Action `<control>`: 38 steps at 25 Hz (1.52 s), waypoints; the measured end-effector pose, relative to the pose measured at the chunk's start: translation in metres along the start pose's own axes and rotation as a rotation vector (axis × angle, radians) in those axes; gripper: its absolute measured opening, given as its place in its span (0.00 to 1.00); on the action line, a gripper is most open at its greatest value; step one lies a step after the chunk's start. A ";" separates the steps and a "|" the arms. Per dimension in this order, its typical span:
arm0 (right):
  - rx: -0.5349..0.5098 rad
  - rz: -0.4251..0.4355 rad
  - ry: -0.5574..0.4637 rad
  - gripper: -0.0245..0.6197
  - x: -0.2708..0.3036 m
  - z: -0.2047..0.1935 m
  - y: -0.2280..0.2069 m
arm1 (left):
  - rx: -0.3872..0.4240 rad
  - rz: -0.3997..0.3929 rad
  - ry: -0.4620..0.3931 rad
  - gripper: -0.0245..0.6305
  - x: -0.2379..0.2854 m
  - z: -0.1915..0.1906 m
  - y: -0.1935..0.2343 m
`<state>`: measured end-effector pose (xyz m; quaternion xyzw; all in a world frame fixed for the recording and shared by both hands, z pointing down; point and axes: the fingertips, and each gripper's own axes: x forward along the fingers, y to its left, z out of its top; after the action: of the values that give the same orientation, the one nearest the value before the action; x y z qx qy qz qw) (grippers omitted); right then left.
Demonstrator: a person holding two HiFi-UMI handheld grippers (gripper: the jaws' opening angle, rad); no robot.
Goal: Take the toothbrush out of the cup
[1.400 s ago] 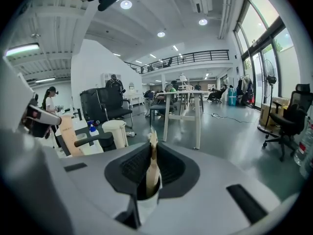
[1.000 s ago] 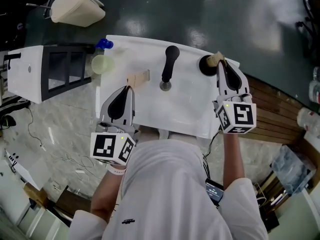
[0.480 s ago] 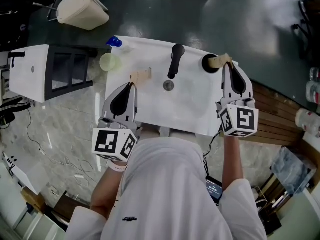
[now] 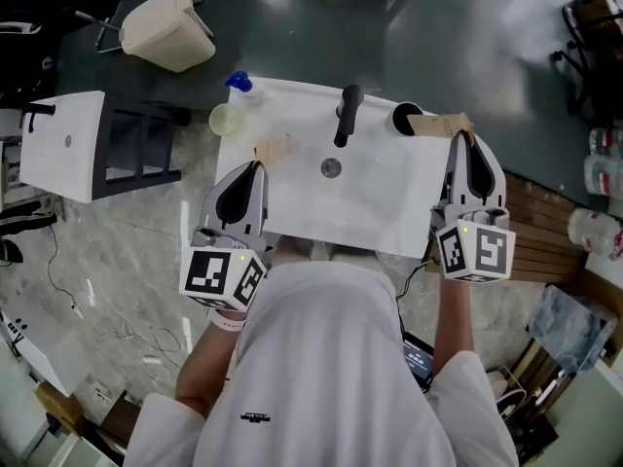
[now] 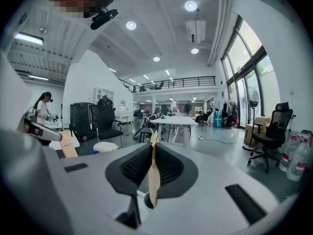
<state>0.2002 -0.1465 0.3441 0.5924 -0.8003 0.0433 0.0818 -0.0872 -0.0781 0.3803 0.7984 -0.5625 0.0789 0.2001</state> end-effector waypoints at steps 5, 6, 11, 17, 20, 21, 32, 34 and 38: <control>-0.001 0.017 -0.016 0.07 -0.022 0.016 0.025 | 0.012 -0.023 -0.030 0.05 -0.020 0.002 -0.003; 0.000 0.023 -0.016 0.07 -0.026 0.017 0.030 | 0.013 -0.027 -0.035 0.05 -0.023 0.002 -0.004; 0.018 0.058 -0.003 0.07 -0.047 0.014 0.058 | 0.024 -0.033 -0.054 0.05 -0.039 0.001 -0.007; 0.033 0.103 0.023 0.07 -0.066 0.002 0.084 | 0.032 -0.028 -0.081 0.05 -0.054 0.006 -0.010; 0.038 0.118 0.027 0.07 -0.070 -0.002 0.094 | 0.040 -0.023 -0.085 0.05 -0.061 0.006 -0.008; 0.041 0.124 0.027 0.07 -0.071 -0.004 0.097 | 0.045 -0.019 -0.083 0.05 -0.063 0.005 -0.008; 0.038 0.164 0.032 0.07 -0.073 -0.008 0.103 | 0.060 -0.018 -0.076 0.05 -0.069 0.000 -0.016; 0.034 0.168 0.036 0.07 -0.072 -0.009 0.103 | 0.065 -0.020 -0.077 0.05 -0.068 0.001 -0.017; 0.027 0.174 0.041 0.07 -0.071 -0.010 0.100 | 0.059 -0.017 -0.076 0.05 -0.066 0.001 -0.018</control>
<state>0.1257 -0.0489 0.3443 0.5209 -0.8461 0.0734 0.0861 -0.0946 -0.0160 0.3519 0.8111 -0.5603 0.0631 0.1558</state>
